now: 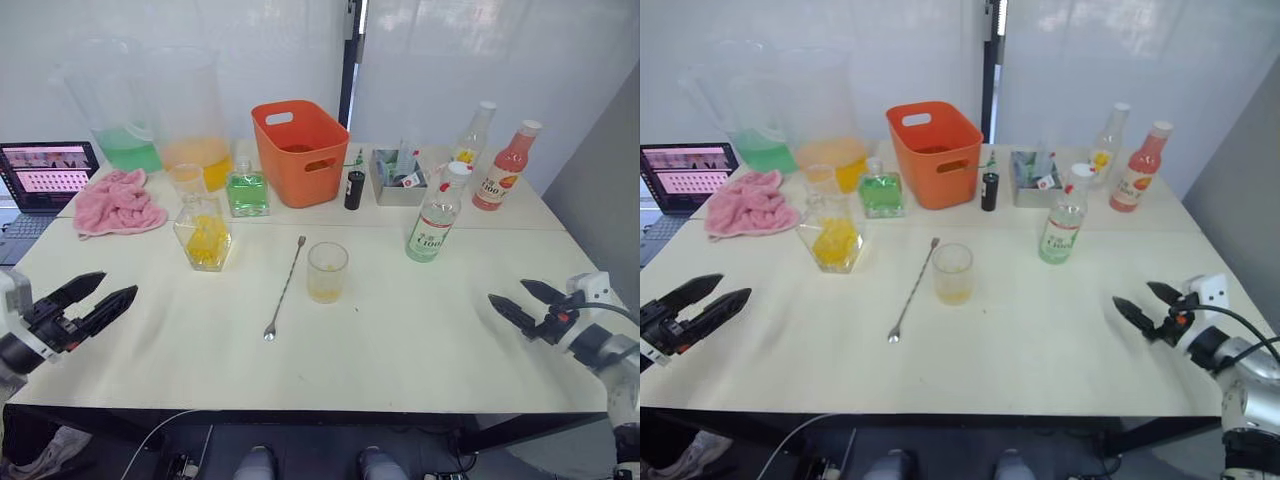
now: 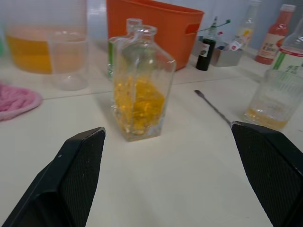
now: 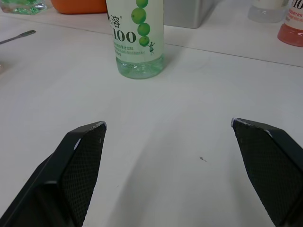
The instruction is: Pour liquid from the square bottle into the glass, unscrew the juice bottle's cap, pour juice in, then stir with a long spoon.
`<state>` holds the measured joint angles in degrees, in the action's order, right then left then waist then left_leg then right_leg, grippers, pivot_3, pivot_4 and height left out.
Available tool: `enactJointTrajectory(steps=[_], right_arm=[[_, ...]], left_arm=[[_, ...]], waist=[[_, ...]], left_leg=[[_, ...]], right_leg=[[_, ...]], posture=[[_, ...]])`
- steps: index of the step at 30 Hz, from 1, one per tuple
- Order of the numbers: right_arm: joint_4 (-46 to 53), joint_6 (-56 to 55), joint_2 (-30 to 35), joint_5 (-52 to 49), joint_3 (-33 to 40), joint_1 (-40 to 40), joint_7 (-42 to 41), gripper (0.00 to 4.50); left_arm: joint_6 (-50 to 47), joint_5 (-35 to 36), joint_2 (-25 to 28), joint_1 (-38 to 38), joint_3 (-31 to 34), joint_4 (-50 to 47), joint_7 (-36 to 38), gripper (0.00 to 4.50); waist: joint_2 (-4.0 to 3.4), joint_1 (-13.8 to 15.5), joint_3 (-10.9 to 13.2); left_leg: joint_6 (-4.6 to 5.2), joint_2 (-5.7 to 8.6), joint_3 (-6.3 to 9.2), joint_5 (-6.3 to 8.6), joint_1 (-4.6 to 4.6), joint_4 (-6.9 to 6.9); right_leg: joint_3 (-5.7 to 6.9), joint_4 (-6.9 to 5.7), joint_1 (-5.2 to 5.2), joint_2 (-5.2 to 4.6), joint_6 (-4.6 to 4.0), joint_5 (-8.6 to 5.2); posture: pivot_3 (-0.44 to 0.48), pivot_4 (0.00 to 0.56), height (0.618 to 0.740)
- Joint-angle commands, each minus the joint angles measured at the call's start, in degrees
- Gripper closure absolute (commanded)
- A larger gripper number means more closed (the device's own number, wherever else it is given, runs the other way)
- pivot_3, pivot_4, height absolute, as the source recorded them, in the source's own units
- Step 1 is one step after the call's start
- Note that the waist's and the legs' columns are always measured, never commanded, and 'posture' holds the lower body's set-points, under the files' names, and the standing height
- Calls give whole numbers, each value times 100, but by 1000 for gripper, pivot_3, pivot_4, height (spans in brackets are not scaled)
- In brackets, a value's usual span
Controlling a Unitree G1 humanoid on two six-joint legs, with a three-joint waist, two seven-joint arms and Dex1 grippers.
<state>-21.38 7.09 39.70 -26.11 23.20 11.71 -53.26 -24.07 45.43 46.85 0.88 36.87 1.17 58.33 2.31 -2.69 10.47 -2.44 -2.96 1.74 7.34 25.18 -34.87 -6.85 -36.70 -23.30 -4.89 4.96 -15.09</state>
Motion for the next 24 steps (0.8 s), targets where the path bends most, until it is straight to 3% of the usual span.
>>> enactJointTrajectory(steps=[1, 8, 14, 24], right_arm=[[991, 225, -167, -309, 110, -304, 184, 0], [2028, 582, -414, -528, 210, -690, 586, 0], [2315, 970, -407, -898, 212, -287, 823, 0], [474, 1084, 125, -164, -597, 2019, 629, 0]], left_arm=[[-594, 486, 343, -101, -405, -1036, 408, 17], [-954, 665, 610, -713, -1042, -1743, 621, 17], [-1073, 757, 574, -964, -1212, -2068, 551, 17], [-1072, 953, 100, -205, -791, -2776, 107, 17]], waist=[[0, 9, 0], [-4, 3, 0], [-4, -42, 0], [-6, -138, 2]], left_leg=[[0, 0, 0, 0, 0, 3], [-2, 0, -1, 1, -2, 0], [0, 0, -1, 0, -2, 2], [5, 0, -5, -2, -3, 4]], right_leg=[[0, -1, -1, 0, -1, 0], [-1, 0, -1, 0, 2, -3], [-2, 0, -1, 0, 2, -2], [-11, 4, -2, 3, -5, 2]], posture=[[0, 150, 725], [0, 150, 725], [0, 150, 725], [0, 150, 725]])
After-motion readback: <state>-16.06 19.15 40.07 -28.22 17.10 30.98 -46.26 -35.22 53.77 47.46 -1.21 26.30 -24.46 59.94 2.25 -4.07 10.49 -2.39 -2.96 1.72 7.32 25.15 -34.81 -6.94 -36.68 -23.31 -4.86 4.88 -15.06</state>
